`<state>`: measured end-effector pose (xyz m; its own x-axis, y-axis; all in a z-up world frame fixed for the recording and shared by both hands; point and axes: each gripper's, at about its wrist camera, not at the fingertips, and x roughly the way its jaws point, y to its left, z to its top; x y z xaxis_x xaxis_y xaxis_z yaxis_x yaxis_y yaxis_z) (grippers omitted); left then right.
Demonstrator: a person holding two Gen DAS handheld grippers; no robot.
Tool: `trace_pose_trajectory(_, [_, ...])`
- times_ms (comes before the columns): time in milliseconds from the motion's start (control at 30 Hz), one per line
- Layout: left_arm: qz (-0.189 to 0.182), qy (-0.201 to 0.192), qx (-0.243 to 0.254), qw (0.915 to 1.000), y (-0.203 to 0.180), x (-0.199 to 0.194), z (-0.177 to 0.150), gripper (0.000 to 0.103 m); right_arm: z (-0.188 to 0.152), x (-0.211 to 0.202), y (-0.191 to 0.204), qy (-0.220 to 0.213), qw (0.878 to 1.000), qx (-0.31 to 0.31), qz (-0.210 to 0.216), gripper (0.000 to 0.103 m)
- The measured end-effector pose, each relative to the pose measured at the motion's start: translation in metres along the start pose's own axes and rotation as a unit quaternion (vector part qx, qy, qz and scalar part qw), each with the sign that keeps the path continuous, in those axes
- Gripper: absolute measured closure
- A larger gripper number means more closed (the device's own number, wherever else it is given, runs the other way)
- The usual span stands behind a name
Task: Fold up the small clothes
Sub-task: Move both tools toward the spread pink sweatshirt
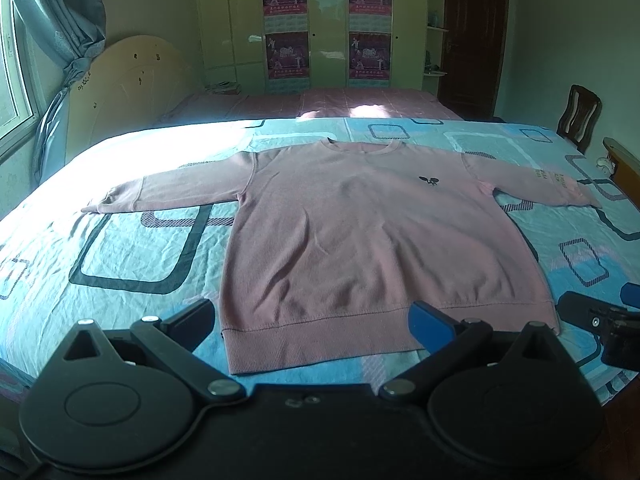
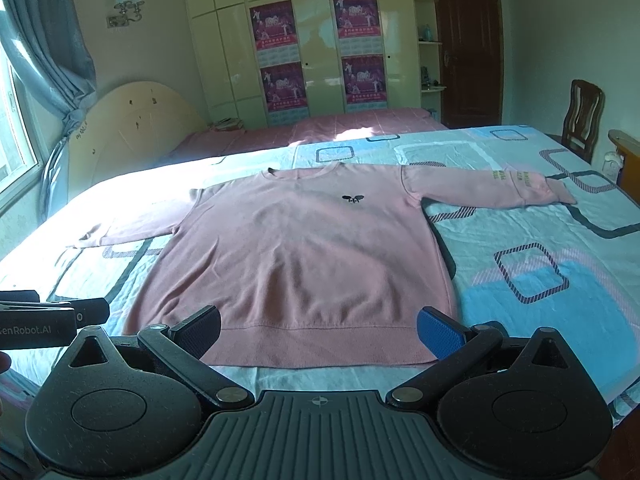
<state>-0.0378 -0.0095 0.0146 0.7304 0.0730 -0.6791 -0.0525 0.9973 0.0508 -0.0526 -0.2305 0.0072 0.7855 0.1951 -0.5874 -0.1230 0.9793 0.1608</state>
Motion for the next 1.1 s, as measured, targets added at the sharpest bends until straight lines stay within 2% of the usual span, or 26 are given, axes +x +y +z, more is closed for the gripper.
trace_pose_trajectory(233, [0.002, 0.005, -0.002, 1.0, 0.0, 0.011, 0.004, 0.0, 0.002, 0.006, -0.008, -0.006, 0.999, -0.024, -0.029, 0.0])
trace_pose_trajectory(600, [0.007, 0.011, 0.005, 0.9999, -0.009, 0.035, 0.018, 0.0, 0.011, 0.024, -0.021, 0.04, 0.999, 0.0, -0.033, 0.0])
trace_pose_trajectory(867, [-0.002, 0.017, 0.008, 0.9998, -0.017, 0.063, 0.035, 0.0, 0.027, 0.044, -0.039, 0.011, 0.999, 0.002, -0.048, 0.0])
trace_pose_trajectory(1100, [-0.006, 0.024, 0.009, 0.9997, -0.025, 0.097, 0.054, 0.0, 0.045, 0.074, -0.056, 0.008, 0.998, 0.002, -0.057, 0.0])
